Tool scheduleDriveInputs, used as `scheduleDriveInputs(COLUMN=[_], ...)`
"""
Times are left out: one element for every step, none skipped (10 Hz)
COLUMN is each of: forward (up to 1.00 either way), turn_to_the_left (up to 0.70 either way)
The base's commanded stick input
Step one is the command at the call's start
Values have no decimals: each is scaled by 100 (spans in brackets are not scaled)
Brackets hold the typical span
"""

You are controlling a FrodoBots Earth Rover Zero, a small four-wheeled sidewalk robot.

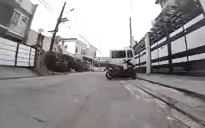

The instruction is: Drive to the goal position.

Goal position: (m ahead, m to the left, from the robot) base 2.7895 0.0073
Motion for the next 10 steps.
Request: scheduleDriveInputs(forward=[100, 100, 100, 100, 100, 100, 100, 100, 100, 100], turn_to_the_left=[1, 0, 0, 0, 0, 0, 0, 0, 0, 0])
